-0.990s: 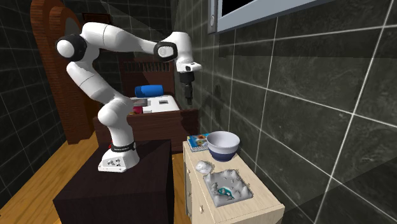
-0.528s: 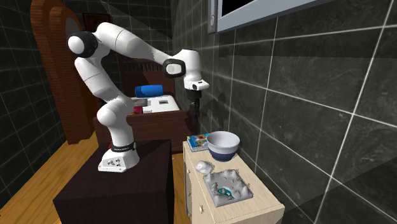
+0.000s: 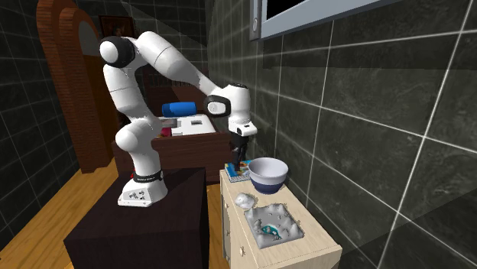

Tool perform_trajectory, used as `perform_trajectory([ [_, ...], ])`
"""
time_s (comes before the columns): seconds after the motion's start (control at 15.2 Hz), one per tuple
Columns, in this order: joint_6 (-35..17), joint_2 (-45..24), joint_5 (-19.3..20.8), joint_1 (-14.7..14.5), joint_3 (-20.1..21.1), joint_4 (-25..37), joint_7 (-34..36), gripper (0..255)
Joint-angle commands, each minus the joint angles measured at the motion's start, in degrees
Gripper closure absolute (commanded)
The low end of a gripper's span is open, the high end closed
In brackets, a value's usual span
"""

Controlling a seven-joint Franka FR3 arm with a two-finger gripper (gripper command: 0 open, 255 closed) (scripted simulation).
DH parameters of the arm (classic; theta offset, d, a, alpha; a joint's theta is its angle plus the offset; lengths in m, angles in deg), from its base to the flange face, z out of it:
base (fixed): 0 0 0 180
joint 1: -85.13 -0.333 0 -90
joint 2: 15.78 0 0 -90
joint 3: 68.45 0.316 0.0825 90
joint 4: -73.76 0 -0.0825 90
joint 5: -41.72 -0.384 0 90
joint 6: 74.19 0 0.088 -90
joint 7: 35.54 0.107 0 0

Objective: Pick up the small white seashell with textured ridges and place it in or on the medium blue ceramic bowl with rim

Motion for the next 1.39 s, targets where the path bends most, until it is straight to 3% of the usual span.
perform_trajectory([
  [0.0, -2.86, -4.12, -0.31, 0.69, -0.77, 0.53, 0.3, 0],
  [0.46, -10.77, -17.27, -2.81, 2.86, -3.04, 3.03, 0.36, 0],
  [0.92, -16.31, -22.23, -4.41, 2.96, -2.58, 2.38, -0.78, 0],
  [1.32, -16.76, -22.66, -4.56, 2.98, -2.52, 2.36, -0.88, 0],
])
